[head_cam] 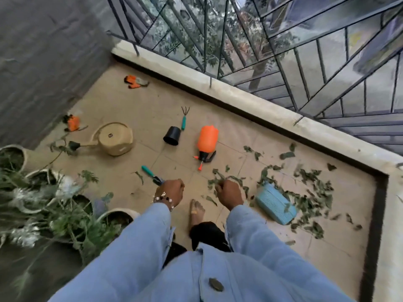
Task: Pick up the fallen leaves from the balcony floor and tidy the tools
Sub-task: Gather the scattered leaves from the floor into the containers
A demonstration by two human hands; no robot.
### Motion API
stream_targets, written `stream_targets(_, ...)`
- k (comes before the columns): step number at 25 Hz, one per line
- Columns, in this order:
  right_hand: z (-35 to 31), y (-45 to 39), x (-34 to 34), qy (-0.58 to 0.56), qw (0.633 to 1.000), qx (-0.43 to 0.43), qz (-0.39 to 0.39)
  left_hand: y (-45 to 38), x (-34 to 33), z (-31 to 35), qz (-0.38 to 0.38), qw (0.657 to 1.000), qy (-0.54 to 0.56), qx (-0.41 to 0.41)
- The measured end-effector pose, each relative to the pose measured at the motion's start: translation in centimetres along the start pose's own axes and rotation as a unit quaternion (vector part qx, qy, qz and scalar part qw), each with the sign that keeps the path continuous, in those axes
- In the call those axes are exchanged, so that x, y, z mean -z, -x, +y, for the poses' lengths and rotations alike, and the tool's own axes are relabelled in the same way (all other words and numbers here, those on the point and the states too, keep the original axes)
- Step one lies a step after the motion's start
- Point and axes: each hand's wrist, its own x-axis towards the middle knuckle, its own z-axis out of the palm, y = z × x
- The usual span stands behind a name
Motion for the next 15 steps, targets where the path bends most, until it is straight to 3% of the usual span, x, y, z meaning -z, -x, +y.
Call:
stream_targets(6,-0.8,-4.6,1.9,-0.085,0.994,-0.067,0.021,-7.6,5.6,2.4,-0.039,0.998,-0.028,-0.039)
stream_targets(15,2.5,-6.6,2.6,-0.283,0.905,-0.270,0.170,-15.8,6.5,9.0,-0.137,0.958,-0.123,-0.220)
